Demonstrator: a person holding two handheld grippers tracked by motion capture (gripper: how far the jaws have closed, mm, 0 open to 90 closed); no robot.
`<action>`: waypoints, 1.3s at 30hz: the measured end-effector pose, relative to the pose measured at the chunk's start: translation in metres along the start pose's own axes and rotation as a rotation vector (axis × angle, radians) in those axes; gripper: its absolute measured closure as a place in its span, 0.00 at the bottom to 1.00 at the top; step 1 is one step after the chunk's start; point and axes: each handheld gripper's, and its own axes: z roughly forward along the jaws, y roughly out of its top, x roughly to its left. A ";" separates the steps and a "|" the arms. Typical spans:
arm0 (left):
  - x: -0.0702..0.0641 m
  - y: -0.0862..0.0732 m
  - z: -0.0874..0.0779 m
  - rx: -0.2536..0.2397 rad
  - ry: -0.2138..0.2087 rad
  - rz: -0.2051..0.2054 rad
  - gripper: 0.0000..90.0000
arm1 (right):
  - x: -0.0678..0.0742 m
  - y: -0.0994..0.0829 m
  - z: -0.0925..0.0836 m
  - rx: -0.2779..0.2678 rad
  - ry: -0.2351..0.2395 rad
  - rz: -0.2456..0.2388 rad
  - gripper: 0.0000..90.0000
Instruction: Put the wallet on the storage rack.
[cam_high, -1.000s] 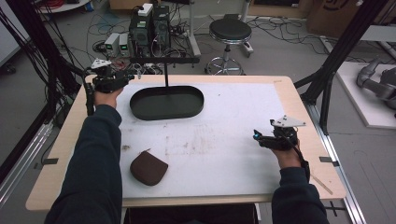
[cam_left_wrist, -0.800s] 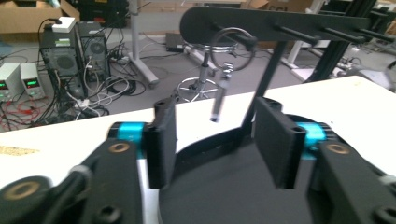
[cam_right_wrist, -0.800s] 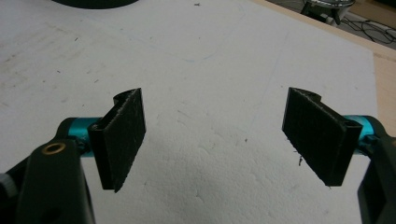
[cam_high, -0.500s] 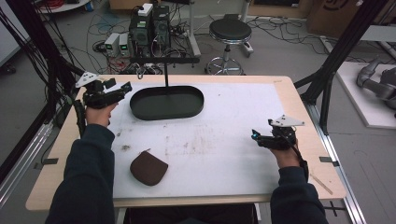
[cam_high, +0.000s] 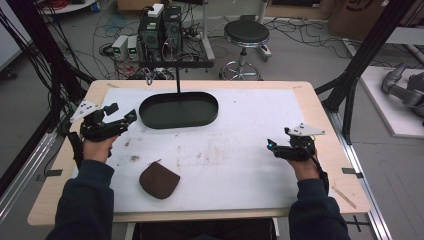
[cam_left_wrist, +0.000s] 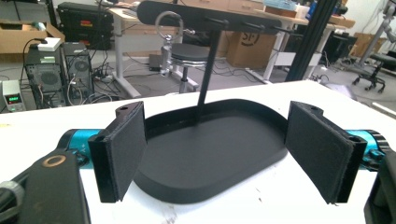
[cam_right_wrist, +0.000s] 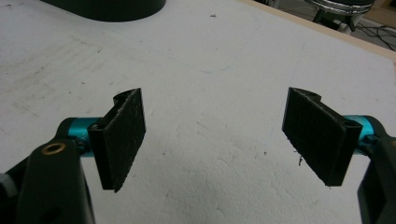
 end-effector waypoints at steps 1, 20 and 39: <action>-0.001 -0.002 -0.002 0.004 -0.005 0.003 0.24 | 0.000 0.000 0.000 0.000 0.000 0.000 0.24; -0.039 -0.053 -0.051 0.219 -0.083 0.036 0.25 | 0.007 -0.001 -0.010 -0.017 0.004 -0.023 0.24; -0.050 -0.093 -0.021 0.524 -0.312 -0.042 0.55 | 0.013 0.003 -0.003 -0.005 0.018 -0.053 0.24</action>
